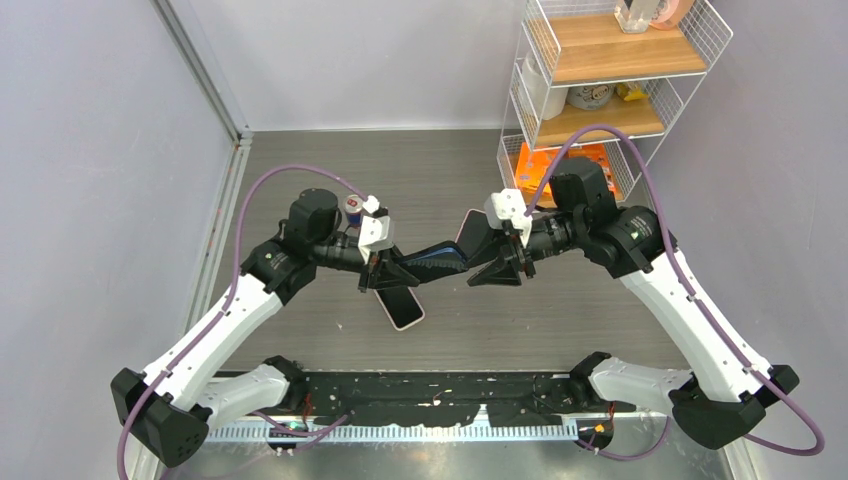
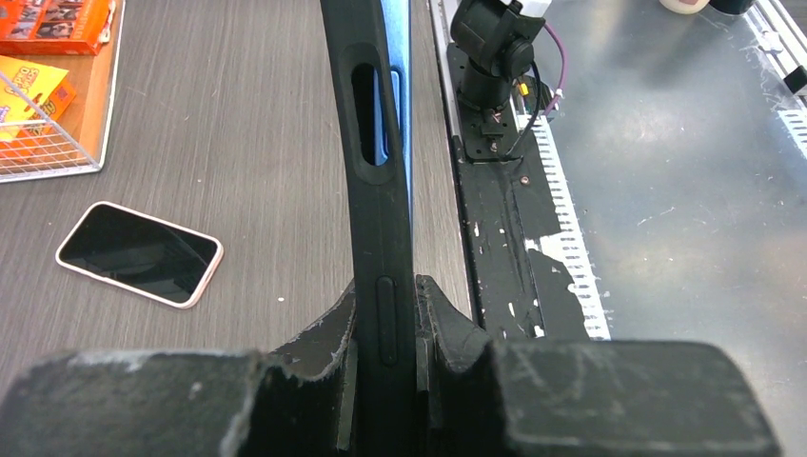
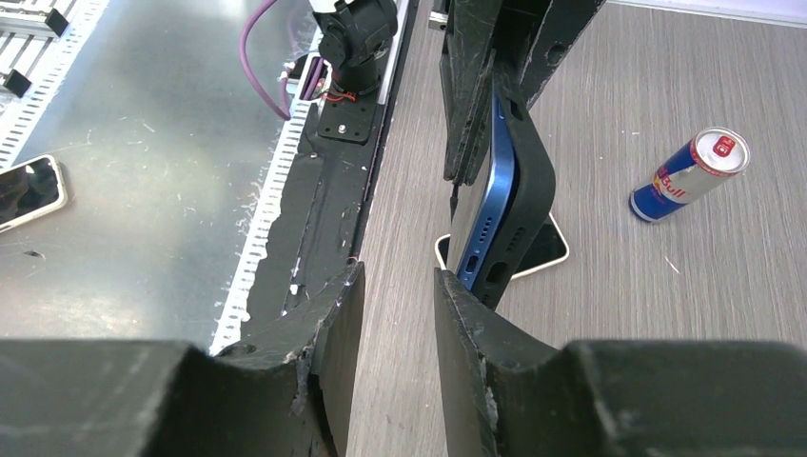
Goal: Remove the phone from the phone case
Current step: Remove the phone case from the phone.
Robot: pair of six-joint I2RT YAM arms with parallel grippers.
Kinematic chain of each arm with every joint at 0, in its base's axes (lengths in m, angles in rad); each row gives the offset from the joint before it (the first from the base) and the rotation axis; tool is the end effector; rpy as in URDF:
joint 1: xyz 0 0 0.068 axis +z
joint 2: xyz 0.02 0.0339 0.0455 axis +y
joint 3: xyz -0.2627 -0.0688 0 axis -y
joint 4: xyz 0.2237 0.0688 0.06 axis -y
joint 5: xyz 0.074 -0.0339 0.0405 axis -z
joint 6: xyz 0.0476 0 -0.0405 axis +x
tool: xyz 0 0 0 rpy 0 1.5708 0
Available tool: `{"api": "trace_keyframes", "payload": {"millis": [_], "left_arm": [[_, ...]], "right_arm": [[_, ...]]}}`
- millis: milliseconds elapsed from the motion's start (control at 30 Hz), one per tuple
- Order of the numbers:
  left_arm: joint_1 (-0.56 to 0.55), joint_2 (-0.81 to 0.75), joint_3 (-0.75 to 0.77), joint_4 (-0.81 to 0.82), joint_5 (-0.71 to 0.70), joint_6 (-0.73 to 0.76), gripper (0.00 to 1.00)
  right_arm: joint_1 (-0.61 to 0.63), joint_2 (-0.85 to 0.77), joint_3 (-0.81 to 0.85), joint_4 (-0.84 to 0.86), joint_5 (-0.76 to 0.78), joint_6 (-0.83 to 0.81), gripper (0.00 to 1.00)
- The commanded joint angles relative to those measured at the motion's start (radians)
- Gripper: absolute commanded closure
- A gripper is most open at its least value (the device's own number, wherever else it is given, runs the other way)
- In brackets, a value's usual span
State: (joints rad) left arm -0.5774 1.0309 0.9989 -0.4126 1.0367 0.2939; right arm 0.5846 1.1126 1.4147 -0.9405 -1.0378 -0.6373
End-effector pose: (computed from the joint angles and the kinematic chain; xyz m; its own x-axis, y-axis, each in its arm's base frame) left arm 0.1445 -0.1430 0.3494 -0.0758 0.2254 -0.9713 0.9935 -0.0657 -0.0928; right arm 0.1261 0.1326 0.4144 0.1107 -0.2893 -0.9508 -0.9846 -0.1619 -0.0653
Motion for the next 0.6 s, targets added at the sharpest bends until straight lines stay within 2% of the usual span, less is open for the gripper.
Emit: {"api": "trace_keyframes", "payload": {"millis": [0, 567], "left_arm": [[0.003, -0.029, 0.006, 0.082, 0.025, -0.002, 1.00], [0.003, -0.031, 0.005, 0.083, 0.028, -0.001, 1.00]], "right_arm": [[-0.011, -0.023, 0.013, 0.035, -0.010, 0.011, 0.62], [-0.031, -0.027, 0.006, 0.029, -0.022, 0.005, 0.61]]}}
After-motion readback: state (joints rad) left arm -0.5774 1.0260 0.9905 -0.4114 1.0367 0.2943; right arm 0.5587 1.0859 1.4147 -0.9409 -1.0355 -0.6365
